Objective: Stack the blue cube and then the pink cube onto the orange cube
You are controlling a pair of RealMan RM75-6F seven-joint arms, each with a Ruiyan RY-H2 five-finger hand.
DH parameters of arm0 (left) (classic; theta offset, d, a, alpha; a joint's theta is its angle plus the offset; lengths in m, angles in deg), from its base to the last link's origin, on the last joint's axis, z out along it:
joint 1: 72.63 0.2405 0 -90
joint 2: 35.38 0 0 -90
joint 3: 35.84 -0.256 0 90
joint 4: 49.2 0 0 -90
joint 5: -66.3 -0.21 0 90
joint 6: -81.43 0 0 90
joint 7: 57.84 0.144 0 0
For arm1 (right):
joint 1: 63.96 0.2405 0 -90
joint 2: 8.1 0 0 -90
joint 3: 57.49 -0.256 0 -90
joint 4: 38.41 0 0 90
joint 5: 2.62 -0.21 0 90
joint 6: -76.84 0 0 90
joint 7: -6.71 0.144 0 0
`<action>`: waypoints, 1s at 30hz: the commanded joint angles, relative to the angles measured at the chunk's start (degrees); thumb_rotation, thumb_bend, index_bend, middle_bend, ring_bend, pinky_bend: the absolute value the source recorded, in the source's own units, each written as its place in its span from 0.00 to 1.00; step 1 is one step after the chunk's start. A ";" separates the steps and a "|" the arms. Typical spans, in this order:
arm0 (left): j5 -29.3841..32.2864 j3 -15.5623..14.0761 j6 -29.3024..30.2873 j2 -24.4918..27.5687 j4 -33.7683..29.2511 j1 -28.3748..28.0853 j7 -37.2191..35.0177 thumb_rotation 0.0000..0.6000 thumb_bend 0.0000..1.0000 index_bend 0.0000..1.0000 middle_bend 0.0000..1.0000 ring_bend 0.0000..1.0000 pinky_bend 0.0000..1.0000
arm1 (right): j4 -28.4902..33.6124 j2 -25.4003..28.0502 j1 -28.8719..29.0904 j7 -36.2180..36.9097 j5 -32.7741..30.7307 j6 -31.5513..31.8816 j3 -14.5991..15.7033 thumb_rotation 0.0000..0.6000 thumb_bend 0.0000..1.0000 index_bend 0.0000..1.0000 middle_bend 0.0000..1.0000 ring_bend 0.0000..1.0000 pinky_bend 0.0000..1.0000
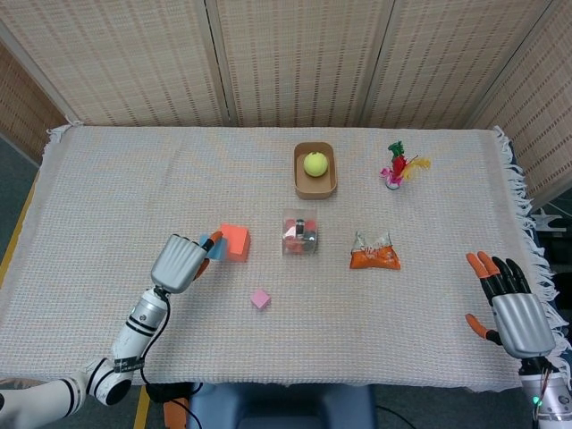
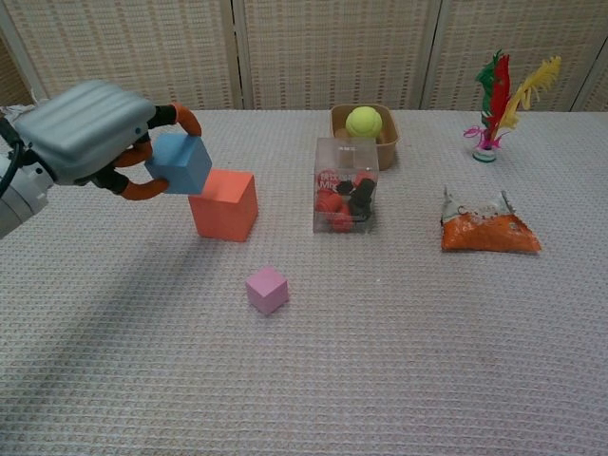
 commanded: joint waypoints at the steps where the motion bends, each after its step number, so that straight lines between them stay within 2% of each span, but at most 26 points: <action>1: -0.18 0.61 -1.28 -0.21 1.04 -1.33 -1.34 1.00 0.33 0.58 1.00 1.00 1.00 | 0.00 -0.01 0.02 -0.02 -0.02 -0.03 -0.01 1.00 0.14 0.00 0.00 0.00 0.00; 6: -0.18 2.17 -4.03 -2.14 5.19 -5.06 -3.72 1.00 0.33 0.58 1.00 1.00 1.00 | 0.11 0.23 -0.07 0.43 -0.33 0.18 -0.25 1.00 0.14 0.00 0.00 0.00 0.00; 15: 0.09 1.93 -6.07 -5.36 11.90 -8.21 -4.67 1.00 0.33 0.58 1.00 1.00 1.00 | 0.31 1.07 -0.09 1.67 -0.54 -0.12 -0.18 1.00 0.14 0.00 0.00 0.00 0.00; 30: 0.79 0.62 -6.42 -6.15 13.61 -9.28 -3.50 1.00 0.33 0.56 1.00 1.00 1.00 | 0.80 1.96 -0.17 2.73 -0.36 -0.38 0.10 1.00 0.14 0.00 0.00 0.00 0.00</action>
